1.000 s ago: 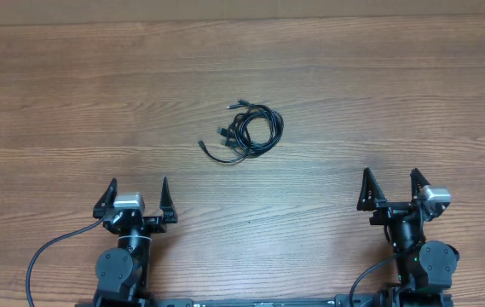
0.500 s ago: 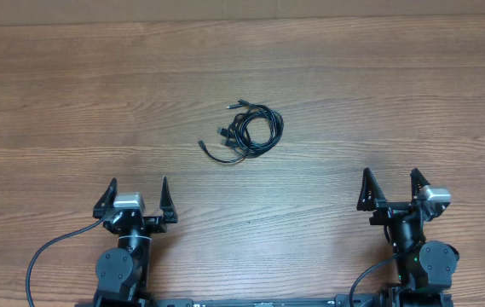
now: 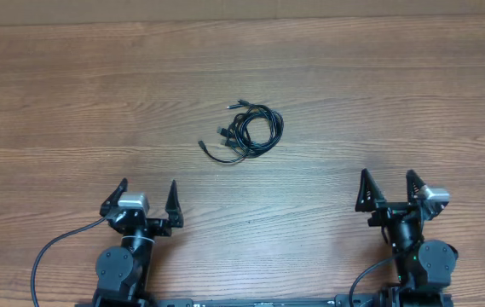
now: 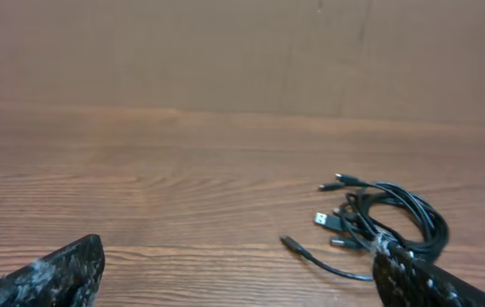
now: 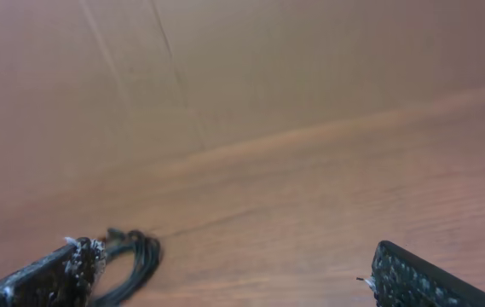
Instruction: Untangle cables
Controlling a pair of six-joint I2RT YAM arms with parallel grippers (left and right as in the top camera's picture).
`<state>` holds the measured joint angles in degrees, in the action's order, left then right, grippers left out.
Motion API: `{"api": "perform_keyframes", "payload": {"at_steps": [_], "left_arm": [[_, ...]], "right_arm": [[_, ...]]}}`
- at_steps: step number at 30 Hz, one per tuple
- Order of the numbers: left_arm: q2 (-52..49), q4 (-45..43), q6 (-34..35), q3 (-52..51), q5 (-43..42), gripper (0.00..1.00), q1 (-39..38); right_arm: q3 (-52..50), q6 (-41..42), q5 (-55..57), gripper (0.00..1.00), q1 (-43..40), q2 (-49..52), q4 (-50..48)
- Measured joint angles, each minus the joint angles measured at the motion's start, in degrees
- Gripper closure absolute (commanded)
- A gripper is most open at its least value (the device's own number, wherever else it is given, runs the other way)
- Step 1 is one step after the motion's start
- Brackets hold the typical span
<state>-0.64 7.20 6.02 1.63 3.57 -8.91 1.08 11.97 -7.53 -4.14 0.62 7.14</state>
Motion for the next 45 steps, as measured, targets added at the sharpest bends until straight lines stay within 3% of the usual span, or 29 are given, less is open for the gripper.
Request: {"api": "perform_keyframes", "payload": {"at_steps": [9, 18, 23, 36, 45], "left_arm": [[-5.7, 6.4, 0.0, 4.6, -2.0, 0.01, 0.0], [-21.9, 6.8, 0.0, 15.3, -4.9, 0.0, 0.0], [-31.9, 11.7, 0.0, 23.4, -6.6, 0.01, 0.0], [-52.9, 26.5, 0.0, 45.7, -13.2, 0.01, 0.0], [-63.4, 42.3, 1.6, 60.0, -17.4, 0.01, 0.0]], "right_arm": [[4.7, 0.0, 0.2, 0.0, 0.0, 0.0, 11.4], [7.9, 0.1, 0.0, 0.0, 0.0, 0.0, 18.4], [10.6, 0.3, 0.0, 0.0, 0.0, 2.6, 20.0], [25.0, 1.5, -1.1, 0.0, 0.0, 21.0, 25.1], [40.8, 1.6, -2.6, 0.0, 0.0, 37.3, 38.1]]}}
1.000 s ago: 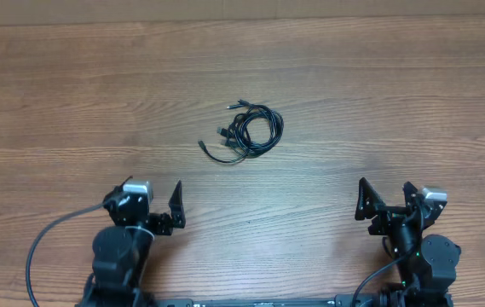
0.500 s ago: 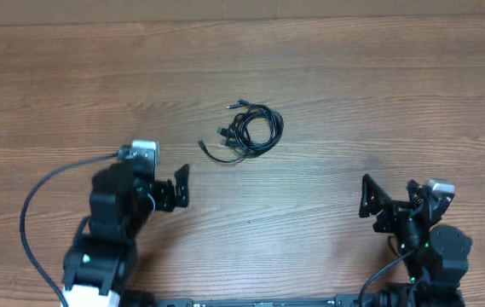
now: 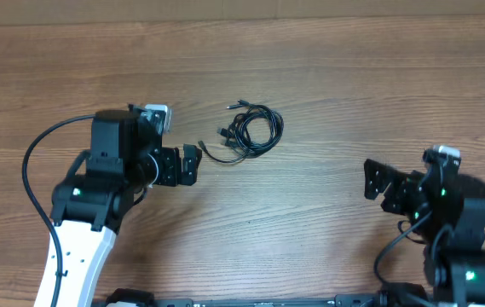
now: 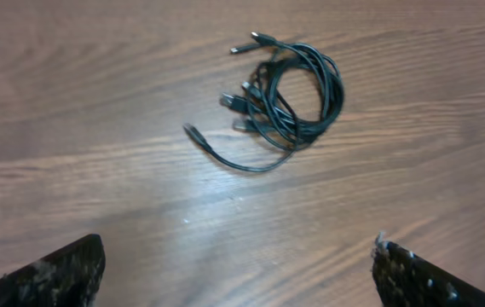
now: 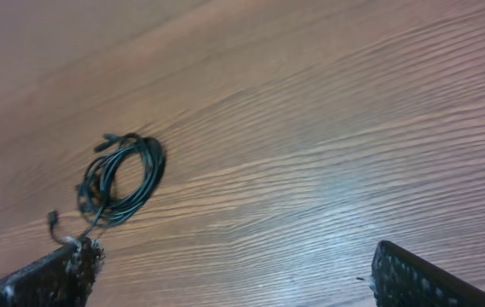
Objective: Untangle cables
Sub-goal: 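Move the left gripper forward over the black cable bundle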
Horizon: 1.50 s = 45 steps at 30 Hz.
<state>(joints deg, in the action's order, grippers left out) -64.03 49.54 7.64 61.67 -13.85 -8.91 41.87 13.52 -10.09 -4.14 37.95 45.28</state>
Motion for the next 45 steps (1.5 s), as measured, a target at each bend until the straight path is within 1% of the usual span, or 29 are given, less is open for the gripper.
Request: {"api": "perform_keyframes", "payload": {"at_steps": [10, 15, 18, 23, 24, 25, 26, 28, 30, 33, 36, 38, 45], "left_arm": [[-0.6, 2.9, 2.8, 1.4, -0.7, 0.01, 0.0], [-0.7, 3.0, 3.2, 1.4, -0.7, 0.0, 0.0], [-0.7, 2.6, 4.5, 1.4, -0.7, 0.01, 0.0], [-0.7, -1.8, 8.0, 1.4, -0.7, 0.0, 0.0], [-0.7, -2.6, 8.7, 1.5, -0.8, 0.04, 0.0], [-0.7, -3.9, 9.5, 1.5, -0.8, 0.1, 0.0], [-0.7, -5.0, 10.5, 1.5, -0.7, 0.11, 0.0], [-0.7, -6.9, 12.0, 1.5, -0.7, 0.11, 0.0], [-0.8, -8.3, 13.1, 1.5, -0.7, 0.07, 0.0], [-0.8, -10.3, 13.9, 1.5, -0.7, 0.05, 0.0], [-1.4, -10.2, 14.3, 2.7, -0.7, 0.06, 0.0], [-2.7, -8.4, 14.2, 4.9, -0.7, 0.06, 0.0], [-12.0, -0.4, 10.3, 18.3, -0.5, 0.01, 0.0]], "right_arm": [[21.0, 0.0, -1.7, 0.0, 0.0, 16.0, 17.8], [27.6, 0.0, -3.0, 0.0, 0.0, 19.9, 21.1], [28.2, 0.0, -5.5, 0.0, 0.0, 20.2, 21.1], [28.2, 0.0, -7.8, 0.0, 0.0, 20.2, 21.2], [28.2, 0.0, -8.0, 0.0, 0.0, 20.2, 21.2], [28.2, 0.0, -8.2, 0.0, 0.0, 20.2, 21.2], [28.2, 0.0, -8.3, 0.0, 0.0, 20.2, 21.2], [28.2, 0.0, -8.6, 0.0, 0.0, 20.2, 21.2], [28.2, 0.0, -8.7, 0.0, 0.0, 20.2, 21.2], [28.2, 0.0, -9.0, 0.0, 0.0, 20.2, 21.2], [28.2, 0.0, -9.0, 0.0, 0.0, 20.2, 21.2], [28.2, 0.0, -9.0, 0.0, 0.0, 20.2, 21.2], [28.2, 0.0, -9.0, 0.0, 0.0, 20.2, 21.2]]}}
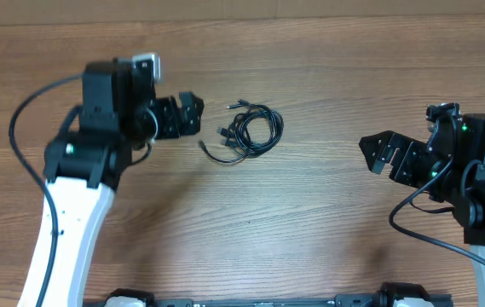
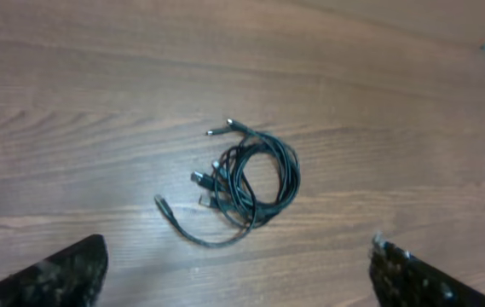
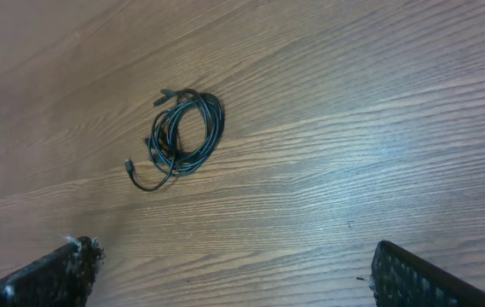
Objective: Untangle cables
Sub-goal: 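Move the left gripper forward over the black cable bundle, then lower the left gripper and grasp the cable bundle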
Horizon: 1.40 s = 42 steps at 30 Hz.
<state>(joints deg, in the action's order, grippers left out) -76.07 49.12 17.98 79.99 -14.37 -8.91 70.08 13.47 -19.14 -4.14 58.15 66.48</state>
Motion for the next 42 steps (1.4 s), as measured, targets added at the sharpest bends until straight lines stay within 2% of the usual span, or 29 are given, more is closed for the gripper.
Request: {"api": "perform_keyframes", "payload": {"at_steps": [6, 22, 37, 42], "left_arm": [[-8.9, 0.0, -2.3, 6.8, 0.6, 0.0, -1.7], [-26.3, -3.0, -3.5, 7.0, 6.4, 0.0, -10.2], [-34.9, -5.7, -3.1, 7.0, 6.5, 0.0, -10.8], [-37.5, -6.1, -3.0, 7.0, 6.7, 0.06, -12.3]], "right_arm": [[0.0, 0.0, 0.0, 0.0, 0.0, 0.0, 0.0], [0.0, 0.0, 0.0, 0.0, 0.0, 0.0, 0.1], [0.0, 0.0, 0.0, 0.0, 0.0, 1.3, 1.3], [0.0, 0.0, 0.0, 0.0, 0.0, 1.4, 1.3]]}}
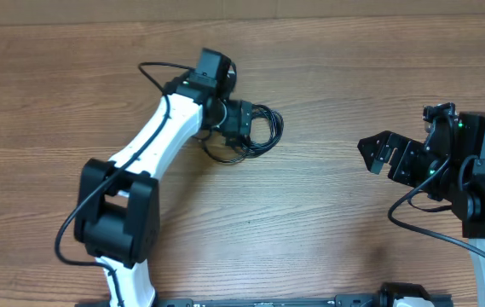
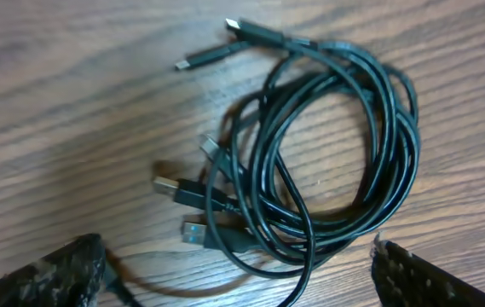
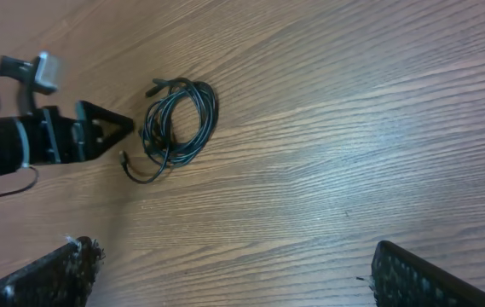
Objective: Untangle cables
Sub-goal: 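Lower the left gripper and grasp the cable bundle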
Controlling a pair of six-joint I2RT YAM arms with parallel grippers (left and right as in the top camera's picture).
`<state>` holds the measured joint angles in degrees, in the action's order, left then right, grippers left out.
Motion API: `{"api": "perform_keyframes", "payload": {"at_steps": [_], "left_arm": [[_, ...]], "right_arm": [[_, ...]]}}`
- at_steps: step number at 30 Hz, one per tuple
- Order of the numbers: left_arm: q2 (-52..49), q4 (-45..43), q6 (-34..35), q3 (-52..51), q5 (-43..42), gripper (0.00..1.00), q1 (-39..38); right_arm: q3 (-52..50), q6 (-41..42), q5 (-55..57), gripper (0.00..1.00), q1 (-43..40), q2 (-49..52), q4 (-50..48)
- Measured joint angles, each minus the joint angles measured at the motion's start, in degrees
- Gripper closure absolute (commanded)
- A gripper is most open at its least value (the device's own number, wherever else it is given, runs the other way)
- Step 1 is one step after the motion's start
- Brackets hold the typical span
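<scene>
A coiled tangle of thin black cables [image 1: 263, 128] with several loose plug ends lies on the wooden table, also seen as the tangle [image 2: 310, 162] and the tangle [image 3: 178, 124]. My left gripper [image 1: 240, 128] hangs low over the coil's left side, open, its fingertips [image 2: 63, 273] straddling the lower loops and the USB plugs [image 2: 182, 192]. The left gripper [image 2: 238, 249] holds nothing. My right gripper [image 1: 377, 155] stands open far to the right of the coil, nothing between its fingers [image 3: 412, 273].
The bare wooden table [image 1: 353, 68] surrounds the coil on all sides. The left arm's white link [image 1: 153, 136] stretches diagonally from the near edge toward the coil. The table's far edge [image 1: 310, 17] runs along the top.
My left gripper has gone from up and left of the coil to right over its left side, close to the table. The right arm and the cables have not moved.
Both arms sat folded at the near edge, open, with the coil untouched mid-table. Then the left gripper was just left of the coil and the right arm was raised. Later both looked down on it from farther off. Now the left gripper straddles the coil.
</scene>
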<state>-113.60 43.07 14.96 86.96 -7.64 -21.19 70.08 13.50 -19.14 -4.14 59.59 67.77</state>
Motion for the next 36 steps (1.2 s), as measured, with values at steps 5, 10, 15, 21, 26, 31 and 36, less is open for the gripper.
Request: {"api": "perform_keyframes", "payload": {"at_steps": [5, 10, 15, 21, 26, 31, 36], "left_arm": [[-2.6, -1.4, 0.1, 0.0, 0.2, 0.14, -1.3], [-3.4, -3.7, 0.3, 0.0, 0.9, 0.28, -1.6], [-3.6, -4.6, 0.3, 0.0, 3.2, 0.25, -1.7], [-3.7, -5.6, 0.3, 0.0, 4.3, 0.25, -1.7], [-4.8, -5.6, 0.3, 0.0, 4.7, 0.27, -1.9], [-7.5, -5.4, 1.2, 0.0, 4.7, 0.35, -2.6], [-7.9, -6.3, 1.4, 0.0, 4.7, 0.33, -2.8]], "right_arm": [[0.0, 0.0, 0.0, 0.0, 0.0, 0.0, 0.0], [0.0, 0.0, 0.0, 0.0, 0.0, 0.0, 0.3], [0.0, 0.0, 0.0, 0.0, 0.0, 0.0, 0.5], [0.0, 0.0, 0.0, 0.0, 0.0, 0.0, 0.4], [0.0, 0.0, 0.0, 0.0, 0.0, 0.0, 0.8], [0.0, 0.0, 0.0, 0.0, 0.0, 0.0, 1.1], [0.0, 0.0, 0.0, 0.0, 0.0, 0.0, 1.2]]}}
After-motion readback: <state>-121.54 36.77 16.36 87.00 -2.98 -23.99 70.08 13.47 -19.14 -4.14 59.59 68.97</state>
